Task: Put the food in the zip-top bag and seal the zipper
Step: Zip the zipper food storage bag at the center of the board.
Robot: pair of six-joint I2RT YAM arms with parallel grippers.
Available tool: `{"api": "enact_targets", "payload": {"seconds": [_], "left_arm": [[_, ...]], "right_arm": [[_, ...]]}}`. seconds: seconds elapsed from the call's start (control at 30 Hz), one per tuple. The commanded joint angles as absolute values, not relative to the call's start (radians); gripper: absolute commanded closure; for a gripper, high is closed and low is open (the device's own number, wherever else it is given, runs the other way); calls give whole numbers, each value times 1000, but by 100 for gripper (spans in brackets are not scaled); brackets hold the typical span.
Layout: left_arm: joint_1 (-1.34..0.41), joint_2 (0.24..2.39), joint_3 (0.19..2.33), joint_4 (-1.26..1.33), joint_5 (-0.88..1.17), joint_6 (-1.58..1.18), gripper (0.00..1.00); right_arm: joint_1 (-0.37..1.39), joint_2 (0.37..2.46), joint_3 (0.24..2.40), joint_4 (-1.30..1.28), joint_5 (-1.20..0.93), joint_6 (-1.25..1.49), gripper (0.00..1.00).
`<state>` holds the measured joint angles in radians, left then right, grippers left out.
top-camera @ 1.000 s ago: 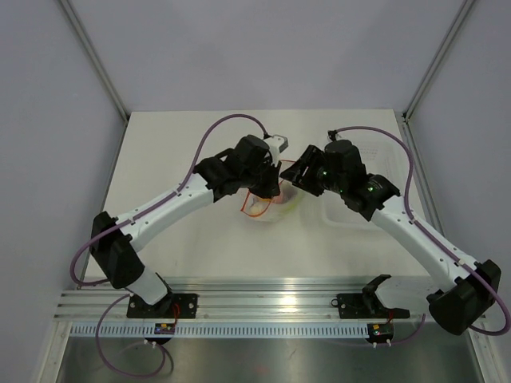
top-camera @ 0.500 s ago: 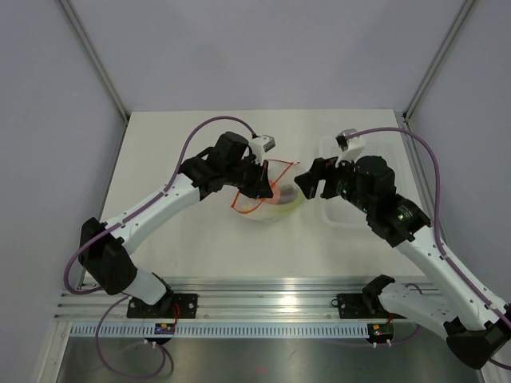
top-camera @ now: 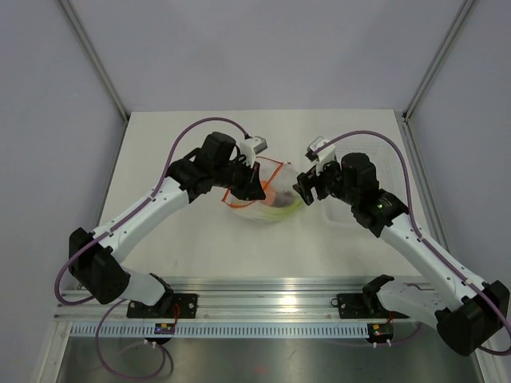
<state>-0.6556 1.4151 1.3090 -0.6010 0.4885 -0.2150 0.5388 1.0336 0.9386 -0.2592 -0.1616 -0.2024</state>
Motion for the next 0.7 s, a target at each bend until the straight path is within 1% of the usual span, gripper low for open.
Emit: {"api": "enact_targets", "payload": {"seconds": [0.0, 0.17, 0.3, 0.43, 0.5, 0.57, 0.6, 0.67], "left_arm": [[-649, 1367, 1302, -584, 535, -178, 100], [-646, 1362, 1296, -588, 545, -170, 100], [-643, 1362, 1301, -595, 549, -164, 100], [-641, 1359, 1302, -606, 555, -152, 100], [-640, 1356, 1301, -609, 557, -147, 100], [-638, 1356, 1298, -609, 561, -146, 100], [-637, 1358, 1296, -609, 561, -147, 100], [-637, 1358, 1298, -609, 564, -147, 100]], "right_arm": [[523, 1075, 992, -181, -281, -363, 19], [508, 1166, 1061, -202, -359, -402, 20], [492, 1215, 1092, -199, -406, -408, 22], [479, 1246, 1109, -192, -445, -408, 30], [476, 1252, 1120, -192, -451, -411, 36], [466, 1265, 1137, -195, -469, -416, 38], [463, 1270, 1143, -201, -475, -420, 42], [459, 1285, 1160, -210, -498, -420, 46]]}}
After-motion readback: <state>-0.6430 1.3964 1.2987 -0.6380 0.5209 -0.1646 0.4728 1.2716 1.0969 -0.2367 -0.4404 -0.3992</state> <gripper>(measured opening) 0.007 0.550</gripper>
